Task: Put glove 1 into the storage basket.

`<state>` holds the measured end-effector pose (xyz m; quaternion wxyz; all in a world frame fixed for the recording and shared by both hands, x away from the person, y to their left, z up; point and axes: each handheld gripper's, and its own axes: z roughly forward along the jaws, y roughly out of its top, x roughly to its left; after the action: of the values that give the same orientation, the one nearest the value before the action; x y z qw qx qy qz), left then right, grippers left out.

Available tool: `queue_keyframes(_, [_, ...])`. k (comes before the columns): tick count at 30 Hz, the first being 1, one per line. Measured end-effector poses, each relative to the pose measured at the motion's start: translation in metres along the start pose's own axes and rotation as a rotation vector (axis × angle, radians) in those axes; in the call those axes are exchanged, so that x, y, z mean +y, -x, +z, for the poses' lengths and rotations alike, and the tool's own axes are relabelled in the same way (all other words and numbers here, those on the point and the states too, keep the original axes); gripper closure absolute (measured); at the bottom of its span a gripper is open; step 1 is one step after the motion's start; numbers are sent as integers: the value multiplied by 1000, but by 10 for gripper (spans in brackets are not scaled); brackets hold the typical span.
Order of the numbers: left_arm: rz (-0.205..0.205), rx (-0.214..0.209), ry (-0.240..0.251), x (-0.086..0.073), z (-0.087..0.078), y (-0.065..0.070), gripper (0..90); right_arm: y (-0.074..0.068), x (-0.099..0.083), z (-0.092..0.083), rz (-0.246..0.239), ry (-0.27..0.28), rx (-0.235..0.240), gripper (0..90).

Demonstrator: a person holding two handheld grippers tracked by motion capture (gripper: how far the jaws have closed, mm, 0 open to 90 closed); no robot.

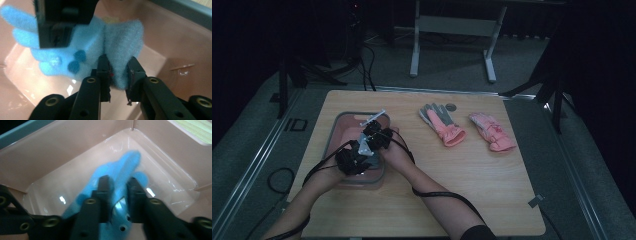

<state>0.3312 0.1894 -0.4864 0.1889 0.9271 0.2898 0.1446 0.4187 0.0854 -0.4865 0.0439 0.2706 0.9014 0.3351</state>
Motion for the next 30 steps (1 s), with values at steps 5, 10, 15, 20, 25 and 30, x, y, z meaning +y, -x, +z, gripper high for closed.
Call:
queue_keyframes(5, [-36, 58, 4, 0, -1, -1, 414, 4, 2, -2, 0, -6, -47, 397])
queue_keyframes(10, [-152, 102, 85, -9, -11, -7, 288, 13, 2, -22, 46, 67, -21, 211])
queue_keyframes(15, [-234, 131, 193, -17, -22, -11, 121, 27, -4, -54, 101, 173, 61, 138])
queue_keyframes(20, [-270, 150, 328, -17, -32, -6, 54, 32, -14, -74, 97, 228, 73, 142])
queue_keyframes(25, [-314, 130, 449, -9, -41, 4, 56, 31, -26, -87, 74, 245, 71, 178])
queue_keyframes(30, [-299, 61, 483, 8, -44, 20, 62, 32, -39, -97, 52, 225, 87, 178])
